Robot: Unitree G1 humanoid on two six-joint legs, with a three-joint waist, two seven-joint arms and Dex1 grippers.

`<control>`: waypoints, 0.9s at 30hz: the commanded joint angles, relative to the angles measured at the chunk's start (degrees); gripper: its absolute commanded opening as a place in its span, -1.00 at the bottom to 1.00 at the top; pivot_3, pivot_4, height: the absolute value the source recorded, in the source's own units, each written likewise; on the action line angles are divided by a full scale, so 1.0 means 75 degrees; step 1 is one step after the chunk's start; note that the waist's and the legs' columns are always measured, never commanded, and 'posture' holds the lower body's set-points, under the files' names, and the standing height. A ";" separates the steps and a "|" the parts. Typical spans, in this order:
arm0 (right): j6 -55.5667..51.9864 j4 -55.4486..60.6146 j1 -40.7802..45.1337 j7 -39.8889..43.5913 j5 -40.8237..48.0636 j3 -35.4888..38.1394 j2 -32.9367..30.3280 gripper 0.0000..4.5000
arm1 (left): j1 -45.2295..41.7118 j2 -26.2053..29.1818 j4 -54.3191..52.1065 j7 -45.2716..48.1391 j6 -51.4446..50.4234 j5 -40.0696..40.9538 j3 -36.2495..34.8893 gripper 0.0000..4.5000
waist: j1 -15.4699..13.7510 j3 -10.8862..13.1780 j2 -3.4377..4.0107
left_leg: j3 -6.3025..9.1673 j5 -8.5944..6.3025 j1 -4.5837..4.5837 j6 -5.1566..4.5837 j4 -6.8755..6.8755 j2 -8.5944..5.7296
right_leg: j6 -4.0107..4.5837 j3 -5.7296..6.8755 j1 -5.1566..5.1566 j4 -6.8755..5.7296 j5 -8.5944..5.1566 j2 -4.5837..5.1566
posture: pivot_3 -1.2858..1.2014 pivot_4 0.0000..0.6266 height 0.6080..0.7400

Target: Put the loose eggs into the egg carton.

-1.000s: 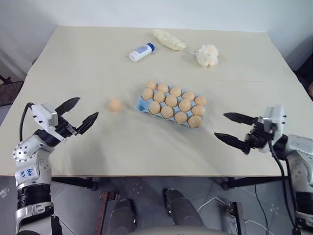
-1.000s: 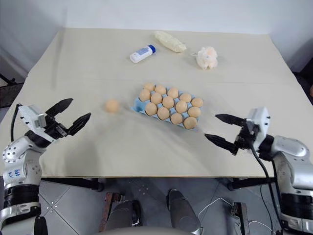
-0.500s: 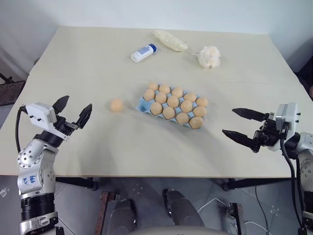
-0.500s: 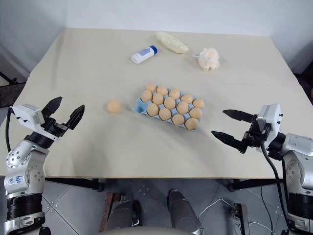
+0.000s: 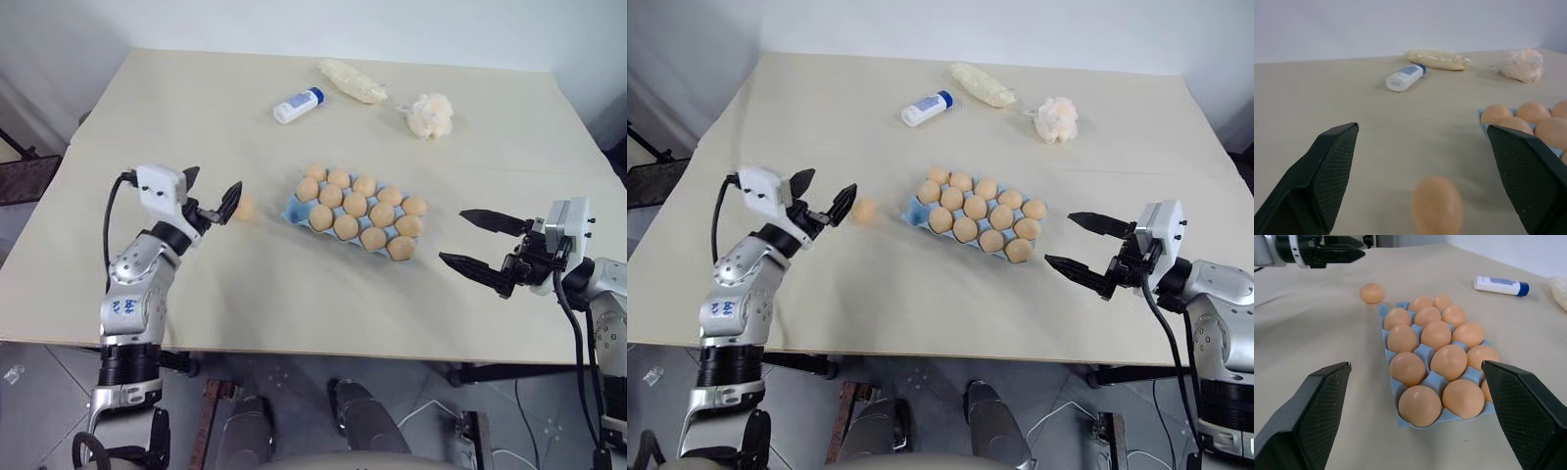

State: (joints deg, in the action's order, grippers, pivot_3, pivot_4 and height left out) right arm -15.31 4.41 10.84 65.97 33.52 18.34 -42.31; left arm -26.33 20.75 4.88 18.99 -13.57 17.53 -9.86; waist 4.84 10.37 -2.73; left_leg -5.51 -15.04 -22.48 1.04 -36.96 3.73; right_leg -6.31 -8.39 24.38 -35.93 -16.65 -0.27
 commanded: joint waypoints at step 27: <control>0.0242 0.0395 -0.0443 -0.0181 0.0312 0.0349 -0.0020 1.00 | -0.1609 0.0172 0.2512 0.0971 -0.0086 -0.1054 0.0726 -0.25 | -0.0023 0.0001 0.0000 | 0.0001 -0.0003 -0.0007 0.0002 -0.0001 0.0000 | -0.0001 -0.0001 0.0003 0.0001 0.0001 0.0001 | 0.03 -0.52 1.00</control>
State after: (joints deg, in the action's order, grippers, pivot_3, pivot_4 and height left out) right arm -14.90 5.70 7.81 64.04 34.49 18.50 -42.30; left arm -36.36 21.31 24.92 25.23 -16.88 9.29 -3.47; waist 4.67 10.37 -2.73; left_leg -5.51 -15.06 -22.53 1.05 -36.97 3.73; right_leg -6.32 -8.40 24.40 -35.92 -16.65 -0.27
